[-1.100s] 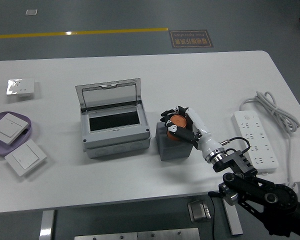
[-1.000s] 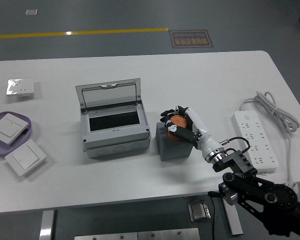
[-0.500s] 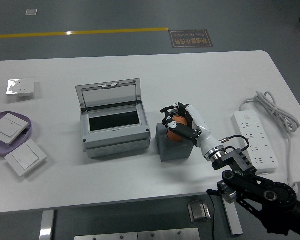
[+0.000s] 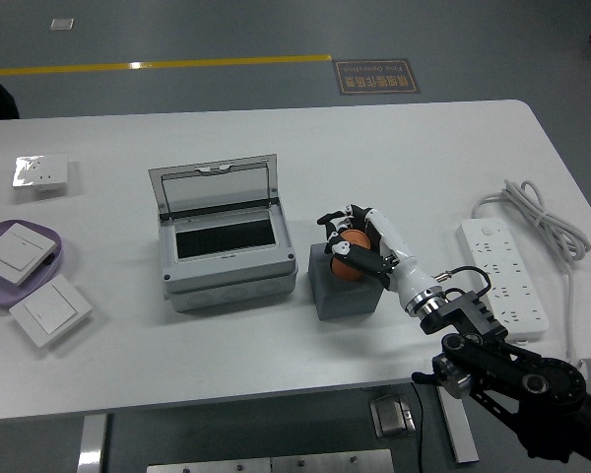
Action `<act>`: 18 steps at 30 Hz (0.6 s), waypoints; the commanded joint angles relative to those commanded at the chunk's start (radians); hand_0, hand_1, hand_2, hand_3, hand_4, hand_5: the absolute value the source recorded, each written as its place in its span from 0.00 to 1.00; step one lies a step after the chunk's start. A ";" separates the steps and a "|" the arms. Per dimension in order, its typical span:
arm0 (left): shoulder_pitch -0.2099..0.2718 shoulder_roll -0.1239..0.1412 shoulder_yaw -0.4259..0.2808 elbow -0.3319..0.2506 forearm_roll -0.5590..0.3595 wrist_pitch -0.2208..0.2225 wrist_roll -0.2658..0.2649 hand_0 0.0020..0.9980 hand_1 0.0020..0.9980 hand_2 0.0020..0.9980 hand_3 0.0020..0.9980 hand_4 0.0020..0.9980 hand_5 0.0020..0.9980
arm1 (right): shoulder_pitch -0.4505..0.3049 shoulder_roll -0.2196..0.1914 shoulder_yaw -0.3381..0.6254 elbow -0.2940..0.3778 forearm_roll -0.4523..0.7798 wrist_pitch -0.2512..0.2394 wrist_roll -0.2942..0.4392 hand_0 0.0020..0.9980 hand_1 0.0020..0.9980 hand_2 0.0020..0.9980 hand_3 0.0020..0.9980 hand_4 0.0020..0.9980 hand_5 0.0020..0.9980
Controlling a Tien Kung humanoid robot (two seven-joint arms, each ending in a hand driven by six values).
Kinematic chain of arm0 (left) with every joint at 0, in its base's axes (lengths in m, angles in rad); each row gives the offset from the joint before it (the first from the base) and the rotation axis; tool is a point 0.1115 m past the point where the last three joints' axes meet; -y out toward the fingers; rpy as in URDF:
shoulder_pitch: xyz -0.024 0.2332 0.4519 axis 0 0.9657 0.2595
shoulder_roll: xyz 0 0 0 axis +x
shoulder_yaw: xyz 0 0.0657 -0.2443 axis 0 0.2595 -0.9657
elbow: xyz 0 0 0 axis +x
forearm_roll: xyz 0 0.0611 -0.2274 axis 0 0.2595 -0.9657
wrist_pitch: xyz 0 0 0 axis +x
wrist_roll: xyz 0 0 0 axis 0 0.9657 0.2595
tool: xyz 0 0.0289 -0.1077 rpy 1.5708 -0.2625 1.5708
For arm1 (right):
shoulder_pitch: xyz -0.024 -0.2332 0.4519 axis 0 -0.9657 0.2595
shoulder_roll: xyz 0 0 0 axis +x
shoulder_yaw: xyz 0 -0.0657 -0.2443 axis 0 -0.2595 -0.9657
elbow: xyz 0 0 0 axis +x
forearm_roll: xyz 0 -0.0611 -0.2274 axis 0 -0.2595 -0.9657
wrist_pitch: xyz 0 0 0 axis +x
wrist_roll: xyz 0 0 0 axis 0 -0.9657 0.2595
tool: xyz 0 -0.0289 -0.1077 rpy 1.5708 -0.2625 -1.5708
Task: Pick up the cylinder from the cube,place it in the box,flap close box
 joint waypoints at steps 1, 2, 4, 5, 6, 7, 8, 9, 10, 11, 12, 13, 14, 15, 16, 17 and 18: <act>0.000 0.000 0.000 0.000 0.000 0.000 0.000 0.61 0.63 0.61 0.64 0.72 0.20 | 0.000 0.000 0.000 -0.001 0.000 0.001 0.000 0.75 0.67 0.65 0.67 0.56 0.15; 0.000 0.000 0.001 0.000 0.000 0.000 0.000 0.61 0.63 0.61 0.64 0.72 0.20 | 0.000 0.000 0.001 -0.001 0.000 0.002 0.001 0.75 0.67 0.65 0.67 0.56 0.15; 0.000 0.000 0.000 0.000 0.000 0.000 0.000 0.61 0.63 0.61 0.64 0.72 0.20 | 0.000 0.001 0.001 -0.001 0.000 0.004 0.002 0.75 0.67 0.65 0.67 0.56 0.15; 0.000 0.000 0.001 0.000 0.000 0.000 0.000 0.61 0.63 0.61 0.64 0.72 0.20 | 0.000 0.001 0.001 -0.001 0.001 0.005 0.002 0.75 0.67 0.65 0.67 0.56 0.15; 0.000 0.000 0.001 0.000 0.000 0.000 0.000 0.61 0.63 0.61 0.64 0.72 0.20 | 0.000 0.001 0.001 -0.001 0.001 0.006 0.003 0.75 0.67 0.65 0.67 0.56 0.15; 0.000 0.000 0.001 0.000 0.000 0.000 0.000 0.61 0.63 0.61 0.64 0.72 0.20 | 0.000 0.001 0.001 -0.001 0.001 0.006 0.003 0.84 0.73 0.72 0.76 0.78 0.29; 0.000 0.000 0.001 0.000 0.000 0.000 0.000 0.61 0.63 0.61 0.64 0.72 0.20 | 0.000 0.001 0.001 -0.001 0.001 0.007 0.003 0.84 0.73 0.72 0.76 0.78 0.29; 0.000 -0.001 0.000 0.000 0.000 0.000 0.000 0.61 0.63 0.61 0.64 0.72 0.20 | -0.001 0.000 0.001 -0.001 0.002 0.008 0.004 0.84 0.73 0.72 0.76 0.78 0.29; 0.000 -0.001 0.000 0.000 0.001 0.000 0.000 0.61 0.63 0.61 0.64 0.72 0.20 | -0.001 0.000 0.001 -0.001 0.002 0.009 0.004 0.84 0.73 0.72 0.76 0.78 0.29; 0.000 -0.001 0.000 0.000 0.001 0.000 0.000 0.61 0.63 0.61 0.64 0.72 0.20 | -0.001 0.000 0.001 -0.001 0.002 0.010 0.005 0.84 0.73 0.72 0.76 0.78 0.29; 0.000 -0.001 0.000 0.000 0.001 0.000 0.000 0.61 0.63 0.61 0.64 0.72 0.20 | -0.001 0.000 0.001 0.000 0.002 0.011 0.005 0.84 0.73 0.72 0.76 0.78 0.29; 0.000 -0.001 0.000 0.000 0.001 0.000 0.000 0.61 0.63 0.61 0.64 0.72 0.20 | -0.002 0.000 0.001 0.000 0.002 0.012 0.006 0.85 0.74 0.72 0.77 0.84 0.36; 0.000 -0.001 -0.001 -0.001 0.002 0.000 0.000 0.61 0.63 0.61 0.64 0.72 0.20 | -0.002 0.000 0.002 0.001 0.002 0.012 0.007 0.85 0.74 0.72 0.77 0.84 0.36; 0.000 -0.002 -0.001 0.000 0.001 0.000 0.000 0.61 0.63 0.61 0.64 0.72 0.20 | -0.002 -0.001 0.002 0.001 0.002 0.012 0.007 0.85 0.74 0.72 0.77 0.84 0.36; -0.001 -0.002 0.000 0.000 0.001 0.000 0.000 0.61 0.63 0.61 0.64 0.72 0.20 | -0.003 -0.001 0.002 0.002 0.002 0.012 0.008 0.85 0.74 0.72 0.77 0.84 0.36; -0.001 -0.002 -0.001 -0.001 0.002 0.000 0.000 0.61 0.63 0.61 0.64 0.72 0.20 | -0.004 -0.002 0.003 0.004 0.001 0.012 0.009 0.85 0.74 0.72 0.77 0.84 0.36; -0.001 -0.002 -0.001 0.000 0.002 0.000 0.000 0.61 0.63 0.61 0.64 0.72 0.20 | -0.004 -0.003 0.003 0.006 0.000 0.012 0.010 0.85 0.74 0.72 0.77 0.84 0.36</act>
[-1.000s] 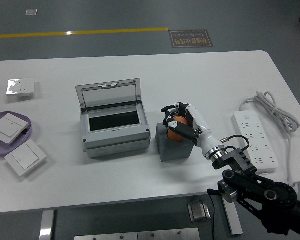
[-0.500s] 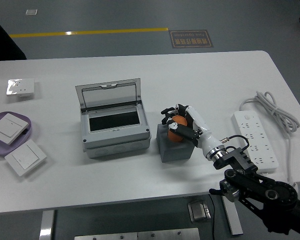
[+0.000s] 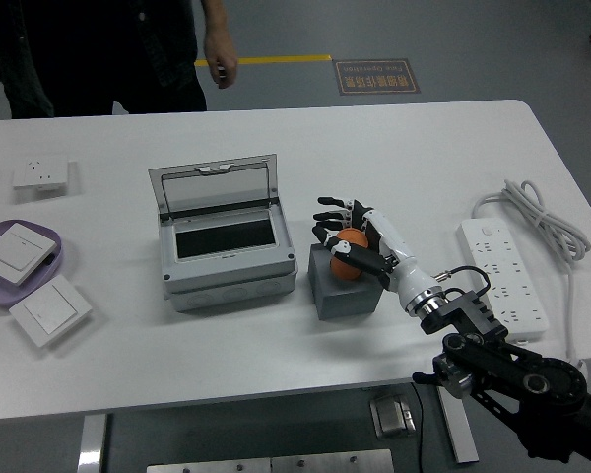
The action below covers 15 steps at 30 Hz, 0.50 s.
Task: Pick up the cylinder from the cube,place it in the box,flap close box
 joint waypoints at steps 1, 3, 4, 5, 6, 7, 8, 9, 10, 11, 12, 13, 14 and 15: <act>0.000 0.000 0.000 0.000 0.000 0.000 0.000 0.61 0.63 0.61 0.64 0.72 0.20 | -0.001 -0.001 0.000 0.002 -0.001 0.000 0.001 0.85 0.74 0.72 0.77 0.88 0.40; -0.001 0.000 0.000 0.000 0.001 0.000 0.000 0.61 0.63 0.61 0.64 0.72 0.20 | -0.004 -0.005 -0.001 0.007 -0.005 -0.001 0.001 0.85 0.74 0.72 0.77 0.88 0.40; -0.001 0.000 0.000 0.000 0.001 0.000 0.000 0.61 0.63 0.61 0.64 0.72 0.20 | -0.005 -0.007 -0.003 0.009 -0.008 -0.002 0.002 0.85 0.74 0.72 0.77 0.88 0.40; -0.001 0.000 0.000 0.000 0.001 0.000 0.000 0.61 0.63 0.61 0.64 0.72 0.20 | -0.007 -0.009 -0.005 0.009 -0.011 -0.002 0.002 0.85 0.74 0.72 0.77 0.88 0.40; -0.001 0.000 0.000 0.000 0.002 0.000 0.000 0.61 0.63 0.61 0.64 0.72 0.20 | -0.008 -0.010 -0.008 0.009 -0.014 -0.003 0.001 0.85 0.74 0.72 0.77 0.88 0.40; 0.000 -0.001 0.000 0.000 0.002 0.000 0.000 0.61 0.63 0.61 0.64 0.72 0.20 | -0.009 -0.011 -0.010 0.007 -0.017 -0.003 0.001 0.85 0.74 0.72 0.77 0.88 0.40; 0.000 -0.001 0.000 0.000 0.002 0.000 0.000 0.61 0.63 0.61 0.64 0.72 0.20 | -0.010 -0.012 -0.012 0.005 -0.019 -0.003 0.001 0.85 0.74 0.72 0.77 0.88 0.40; 0.000 -0.001 0.000 0.000 0.002 0.000 0.000 0.61 0.63 0.61 0.64 0.72 0.20 | -0.011 -0.012 -0.014 0.003 -0.022 -0.004 0.001 0.85 0.74 0.72 0.77 0.88 0.40; 0.001 0.000 0.000 0.000 0.003 0.000 0.000 0.61 0.63 0.61 0.64 0.72 0.20 | -0.012 -0.013 -0.016 0.001 -0.026 -0.004 0.000 0.85 0.74 0.72 0.77 0.88 0.40; 0.001 0.000 0.000 -0.001 0.004 0.000 0.000 0.61 0.63 0.61 0.64 0.72 0.20 | -0.013 -0.014 -0.018 -0.001 -0.029 -0.005 0.000 0.85 0.74 0.72 0.77 0.88 0.40; 0.001 0.000 0.000 -0.001 0.004 0.000 0.000 0.61 0.63 0.61 0.64 0.72 0.20 | -0.013 -0.014 -0.019 -0.002 -0.032 -0.005 -0.001 0.85 0.74 0.72 0.77 0.88 0.40; 0.001 0.000 -0.001 -0.001 0.005 0.000 0.000 0.61 0.63 0.61 0.64 0.72 0.20 | -0.014 -0.015 -0.020 -0.002 -0.035 -0.006 -0.001 0.85 0.74 0.72 0.77 0.88 0.39; 0.001 0.001 -0.001 0.000 0.005 0.000 0.000 0.61 0.63 0.61 0.64 0.72 0.20 | -0.015 -0.015 -0.021 -0.003 -0.039 -0.007 -0.001 0.85 0.74 0.72 0.77 0.88 0.39; 0.001 0.001 -0.001 0.000 0.006 0.000 0.000 0.61 0.63 0.61 0.64 0.72 0.20 | -0.015 -0.015 -0.022 -0.003 -0.042 -0.007 -0.001 0.85 0.74 0.72 0.77 0.88 0.39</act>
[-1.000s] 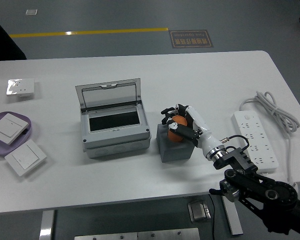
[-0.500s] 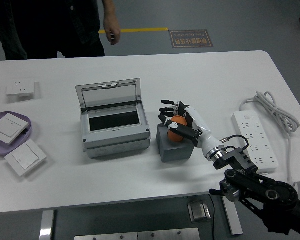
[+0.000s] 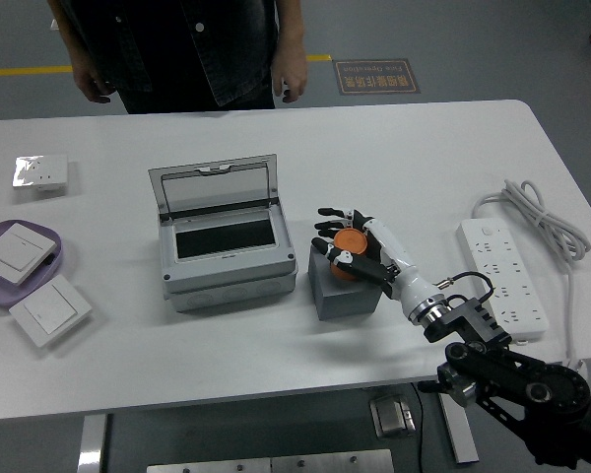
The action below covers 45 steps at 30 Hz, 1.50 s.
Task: Pick up the cylinder from the cube,place it in the box,flap close box
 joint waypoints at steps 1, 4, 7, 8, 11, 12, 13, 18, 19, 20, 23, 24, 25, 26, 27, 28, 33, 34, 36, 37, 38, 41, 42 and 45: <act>0.000 0.000 0.000 0.000 0.001 0.000 0.000 0.61 0.63 0.61 0.64 0.72 0.20 | 0.000 0.000 -0.001 0.000 -0.004 -0.001 0.000 0.85 0.74 0.72 0.77 0.88 0.39; 0.000 0.000 0.000 0.000 0.001 0.000 0.000 0.61 0.63 0.60 0.64 0.72 0.20 | 0.000 0.000 -0.002 0.000 -0.017 -0.005 -0.003 0.82 0.73 0.71 0.76 0.88 0.39; 0.000 -0.001 -0.001 0.000 0.002 0.000 0.000 0.61 0.63 0.60 0.64 0.72 0.20 | 0.000 -0.001 -0.004 0.001 -0.033 -0.011 -0.007 0.82 0.73 0.71 0.76 0.88 0.39; -0.001 -0.001 -0.001 0.000 0.003 0.000 0.000 0.61 0.63 0.60 0.64 0.72 0.20 | 0.000 -0.001 -0.004 0.001 -0.038 -0.012 -0.008 0.82 0.73 0.71 0.76 0.88 0.39; -0.002 -0.001 -0.002 0.000 0.005 0.000 0.000 0.61 0.63 0.61 0.64 0.72 0.20 | 0.001 -0.001 -0.008 0.002 -0.046 -0.017 -0.010 0.80 0.72 0.70 0.76 0.81 0.24; -0.002 -0.001 -0.002 0.000 0.005 0.000 0.000 0.61 0.63 0.61 0.64 0.72 0.20 | 0.002 -0.001 -0.009 0.002 -0.047 -0.017 -0.011 0.80 0.72 0.70 0.76 0.81 0.24; -0.002 -0.001 -0.002 0.000 0.005 0.000 0.000 0.61 0.63 0.61 0.64 0.72 0.20 | 0.002 -0.001 -0.011 0.002 -0.047 -0.018 -0.011 0.80 0.72 0.70 0.76 0.81 0.24; -0.002 -0.001 -0.003 0.000 0.006 0.000 0.000 0.61 0.63 0.61 0.64 0.72 0.19 | 0.004 -0.001 -0.015 0.000 -0.043 -0.018 -0.011 0.79 0.72 0.70 0.77 0.72 0.02; -0.003 -0.001 -0.003 0.000 0.007 0.001 0.000 0.61 0.63 0.61 0.64 0.72 0.19 | 0.004 -0.001 -0.016 -0.001 -0.042 -0.017 -0.011 0.79 0.72 0.70 0.77 0.72 0.02; -0.003 -0.001 -0.004 0.000 0.007 0.001 0.000 0.61 0.63 0.61 0.64 0.72 0.19 | 0.004 -0.001 -0.017 -0.001 -0.040 -0.018 -0.011 0.79 0.72 0.70 0.77 0.72 0.02; -0.003 -0.001 -0.004 0.000 0.008 0.001 0.000 0.61 0.63 0.60 0.64 0.72 0.19 | 0.005 -0.001 -0.018 -0.003 -0.036 -0.019 -0.010 0.78 0.72 0.70 0.77 0.68 0.00; -0.003 -0.001 -0.003 0.000 0.007 0.001 0.000 0.61 0.63 0.60 0.64 0.72 0.19 | 0.005 -0.001 -0.019 -0.003 -0.035 -0.020 -0.010 0.78 0.72 0.70 0.77 0.68 0.00; -0.003 0.000 -0.003 0.000 0.007 0.001 0.000 0.61 0.63 0.60 0.64 0.72 0.19 | 0.005 -0.001 -0.019 -0.003 -0.034 -0.020 -0.009 0.78 0.72 0.70 0.77 0.68 0.00; -0.003 0.000 -0.003 0.000 0.007 0.001 0.000 0.61 0.63 0.60 0.64 0.72 0.19 | 0.005 -0.001 -0.020 -0.003 -0.032 -0.021 -0.008 0.78 0.72 0.70 0.77 0.68 0.00; -0.003 0.000 -0.003 0.000 0.007 0.001 0.000 0.61 0.63 0.60 0.64 0.72 0.19 | 0.005 -0.001 -0.020 -0.003 -0.030 -0.021 -0.007 0.78 0.72 0.70 0.77 0.68 0.00; -0.003 0.000 -0.003 0.000 0.006 0.001 0.000 0.61 0.63 0.61 0.64 0.72 0.19 | 0.005 -0.001 -0.020 -0.004 -0.025 -0.021 -0.005 0.78 0.72 0.69 0.76 0.62 0.00; -0.005 0.000 -0.004 0.000 0.006 0.001 -0.001 0.61 0.63 0.61 0.64 0.72 0.19 | 0.003 0.000 -0.017 -0.004 0.028 -0.012 0.015 0.78 0.72 0.69 0.76 0.62 0.00; -0.005 0.000 -0.004 0.000 0.006 0.001 -0.001 0.61 0.63 0.60 0.64 0.72 0.19 | 0.002 0.001 -0.015 -0.003 0.039 -0.010 0.020 0.77 0.71 0.67 0.72 0.53 0.00; -0.006 0.001 -0.005 0.000 0.006 0.001 -0.001 0.61 0.63 0.60 0.64 0.72 0.19 | 0.001 0.002 -0.011 0.002 0.050 -0.009 0.028 0.77 0.71 0.67 0.72 0.53 0.00; -0.006 0.001 -0.004 0.000 0.005 0.000 -0.001 0.61 0.63 0.60 0.64 0.72 0.19 | 0.001 0.002 -0.009 0.005 0.055 -0.010 0.032 0.77 0.71 0.67 0.72 0.53 0.00; -0.006 0.001 -0.003 0.000 0.004 0.000 -0.001 0.61 0.63 0.60 0.64 0.72 0.19 | 0.001 0.003 -0.008 0.008 0.058 -0.013 0.036 0.77 0.71 0.67 0.72 0.53 0.00; -0.007 0.002 0.002 0.001 0.000 0.000 -0.002 0.61 0.63 0.60 0.64 0.72 0.18 | 0.002 0.004 -0.009 0.015 0.070 -0.027 0.051 0.77 0.68 0.64 0.65 0.22 0.00; -0.007 0.003 0.002 0.001 -0.001 0.000 -0.002 0.61 0.63 0.60 0.64 0.72 0.18 | 0.002 0.003 -0.010 0.016 0.072 -0.031 0.055 0.77 0.68 0.64 0.65 0.22 0.00; -0.008 0.005 0.003 0.001 -0.001 0.000 -0.002 0.61 0.63 0.60 0.64 0.72 0.18 | 0.005 0.003 -0.016 0.018 0.076 -0.038 0.059 0.77 0.68 0.64 0.65 0.22 0.00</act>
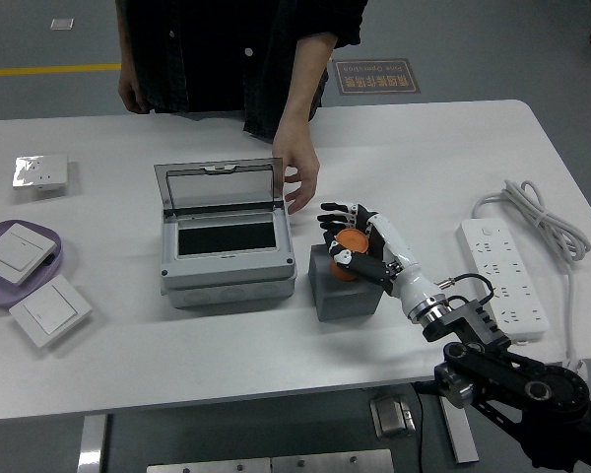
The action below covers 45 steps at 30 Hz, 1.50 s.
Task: Pick up the cylinder from the cube,place it in the box,flap close box
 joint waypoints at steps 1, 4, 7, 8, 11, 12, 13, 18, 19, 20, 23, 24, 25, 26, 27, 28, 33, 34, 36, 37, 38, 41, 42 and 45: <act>0.000 0.000 0.000 0.000 0.000 0.000 0.000 0.61 0.63 0.60 0.64 0.72 0.18 | 0.001 0.000 -0.002 0.000 0.000 0.000 -0.001 0.76 0.61 0.56 0.52 0.04 0.00; 0.000 0.001 0.001 0.000 -0.001 0.000 0.000 0.61 0.63 0.60 0.64 0.72 0.18 | 0.004 0.000 -0.010 0.001 -0.004 0.000 -0.008 0.76 0.61 0.56 0.52 0.04 0.00; 0.000 0.001 0.001 0.000 -0.001 0.000 0.000 0.61 0.63 0.61 0.64 0.72 0.18 | 0.007 -0.001 -0.018 0.002 -0.007 0.001 -0.014 0.64 0.52 0.49 0.40 0.01 0.00; 0.000 0.001 0.001 0.000 -0.001 0.000 0.000 0.61 0.63 0.61 0.64 0.72 0.18 | 0.007 -0.001 -0.019 0.002 -0.008 0.001 -0.015 0.64 0.52 0.49 0.40 0.01 0.00; -0.001 0.001 0.000 0.000 0.000 0.000 0.000 0.61 0.63 0.61 0.64 0.72 0.18 | 0.009 -0.001 -0.023 0.003 -0.010 -0.001 -0.018 0.64 0.52 0.49 0.40 0.01 0.00; -0.001 0.001 0.000 0.000 0.000 0.000 0.000 0.61 0.63 0.61 0.64 0.72 0.18 | 0.009 -0.001 -0.024 0.004 -0.011 -0.001 -0.019 0.64 0.52 0.49 0.40 0.01 0.00; -0.001 0.001 0.000 0.000 0.000 0.000 0.000 0.61 0.63 0.61 0.64 0.72 0.18 | 0.010 -0.001 -0.025 0.004 -0.012 -0.001 -0.021 0.62 0.51 0.48 0.38 0.00 0.00; -0.001 0.002 0.002 0.000 -0.001 0.000 0.000 0.61 0.63 0.61 0.64 0.72 0.18 | 0.010 -0.001 -0.025 0.006 -0.016 -0.005 -0.025 0.62 0.51 0.48 0.38 0.00 0.00; -0.001 0.002 0.002 0.000 -0.001 0.000 0.000 0.61 0.63 0.61 0.64 0.72 0.18 | 0.010 -0.001 -0.025 0.006 -0.016 -0.005 -0.025 0.59 0.49 0.46 0.36 0.00 0.00; -0.001 0.002 0.003 0.000 -0.002 0.000 -0.001 0.61 0.63 0.61 0.64 0.72 0.18 | 0.009 -0.001 -0.024 0.006 -0.016 -0.006 -0.024 0.59 0.49 0.46 0.36 0.00 0.00; -0.001 0.001 0.005 0.000 -0.004 0.000 -0.001 0.61 0.63 0.61 0.64 0.72 0.18 | 0.007 -0.001 -0.020 0.006 -0.010 -0.009 -0.020 0.59 0.49 0.46 0.36 0.00 0.00; 0.000 0.001 0.007 0.000 -0.005 0.000 0.000 0.61 0.63 0.61 0.64 0.72 0.18 | 0.006 -0.001 -0.018 0.005 -0.008 -0.008 -0.019 0.59 0.49 0.46 0.36 0.00 0.00; 0.001 0.001 0.008 0.001 -0.007 0.000 0.000 0.61 0.63 0.61 0.64 0.73 0.19 | 0.005 -0.001 -0.016 0.003 -0.006 -0.006 -0.019 0.58 0.48 0.45 0.34 0.00 0.00; 0.001 0.000 0.011 0.001 -0.009 0.000 0.000 0.61 0.63 0.61 0.64 0.73 0.19 | 0.004 0.000 -0.015 0.002 -0.004 -0.004 -0.018 0.58 0.48 0.45 0.34 0.00 0.00; 0.002 0.000 0.013 0.001 -0.011 0.000 0.000 0.61 0.63 0.61 0.64 0.73 0.19 | 0.003 0.000 -0.013 0.000 -0.002 -0.001 -0.018 0.58 0.48 0.45 0.34 0.00 0.00; 0.003 0.001 0.016 0.001 -0.014 0.000 0.000 0.61 0.63 0.61 0.64 0.73 0.19 | 0.001 0.000 -0.012 -0.002 0.000 0.002 -0.018 0.58 0.48 0.45 0.34 0.00 0.00; 0.005 0.001 0.020 0.002 -0.017 0.000 0.000 0.61 0.63 0.61 0.64 0.73 0.19 | -0.004 0.003 0.002 -0.006 0.005 0.014 -0.014 0.64 0.51 0.48 0.43 0.06 0.00; 0.005 0.001 0.020 0.002 -0.018 0.000 0.000 0.61 0.63 0.61 0.64 0.73 0.19 | -0.004 0.004 0.004 -0.007 0.006 0.016 -0.014 0.64 0.51 0.48 0.43 0.06 0.00; 0.005 0.000 0.020 0.002 -0.018 0.000 0.000 0.61 0.63 0.61 0.64 0.73 0.19 | -0.005 0.005 0.009 -0.007 0.006 0.020 -0.013 0.64 0.51 0.48 0.43 0.06 0.00; 0.005 0.000 0.020 0.002 -0.018 0.000 0.000 0.61 0.63 0.61 0.65 0.73 0.19 | -0.006 0.005 0.011 -0.007 0.005 0.022 -0.013 0.70 0.62 0.57 0.60 0.47 0.00; 0.004 0.000 0.021 0.002 -0.018 0.000 0.000 0.61 0.63 0.61 0.65 0.73 0.19 | -0.006 0.006 0.013 -0.007 0.004 0.023 -0.014 0.70 0.62 0.57 0.60 0.47 0.00; 0.004 -0.001 0.021 0.001 -0.017 -0.001 0.001 0.61 0.63 0.61 0.65 0.73 0.19 | -0.007 0.007 0.018 -0.005 -0.005 0.023 -0.017 0.70 0.62 0.57 0.60 0.47 0.00; 0.005 -0.001 0.021 0.001 -0.017 -0.001 0.001 0.61 0.63 0.61 0.65 0.73 0.19 | -0.007 0.007 0.019 -0.004 -0.007 0.023 -0.019 0.70 0.62 0.57 0.60 0.47 0.00; 0.006 -0.001 0.023 0.001 -0.018 -0.002 0.002 0.61 0.63 0.61 0.64 0.73 0.19 | -0.007 0.008 0.020 -0.003 -0.010 0.023 -0.019 0.66 0.63 0.63 0.66 0.54 0.04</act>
